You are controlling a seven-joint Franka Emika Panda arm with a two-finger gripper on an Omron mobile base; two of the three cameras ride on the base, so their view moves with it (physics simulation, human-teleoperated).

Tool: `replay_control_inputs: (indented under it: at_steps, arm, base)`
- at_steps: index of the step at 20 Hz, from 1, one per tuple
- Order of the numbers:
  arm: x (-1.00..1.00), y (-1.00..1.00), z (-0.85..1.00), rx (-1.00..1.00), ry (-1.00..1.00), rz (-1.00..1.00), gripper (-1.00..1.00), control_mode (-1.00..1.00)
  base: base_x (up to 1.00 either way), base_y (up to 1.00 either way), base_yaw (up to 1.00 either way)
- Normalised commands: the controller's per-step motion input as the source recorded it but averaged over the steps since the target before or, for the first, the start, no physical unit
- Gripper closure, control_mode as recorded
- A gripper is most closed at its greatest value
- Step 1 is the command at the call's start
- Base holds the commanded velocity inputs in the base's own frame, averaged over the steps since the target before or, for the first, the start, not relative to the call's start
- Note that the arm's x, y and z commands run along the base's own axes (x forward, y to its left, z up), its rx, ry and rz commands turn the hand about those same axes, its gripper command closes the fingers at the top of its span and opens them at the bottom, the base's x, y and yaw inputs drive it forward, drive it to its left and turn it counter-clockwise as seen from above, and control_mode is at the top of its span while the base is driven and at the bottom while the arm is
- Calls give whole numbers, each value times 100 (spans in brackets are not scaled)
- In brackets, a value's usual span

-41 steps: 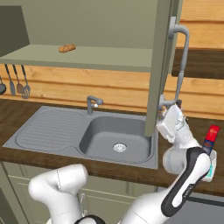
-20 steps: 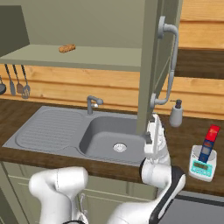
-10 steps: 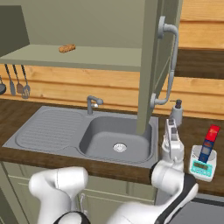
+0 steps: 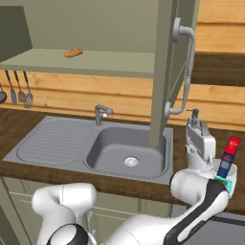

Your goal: Pick the boxed food and place it on the digital scale for weighing, and close the cabinet.

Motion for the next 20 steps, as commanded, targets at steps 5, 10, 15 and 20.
replay_control_inputs:
  at_steps: [5,10,15,20]
  arm:
    - [0,86,80,-22,1,12,-100,-100]
    - [7,100,80,-35,0,14,-100,-100]
    - [5,100,78,-38,0,11,-100,-100]
    - [59,100,13,-30,9,-3,-100,-100]
  base:
    - [0,0,0]
    - [0,0,0]
    - [0,0,0]
    - [0,0,0]
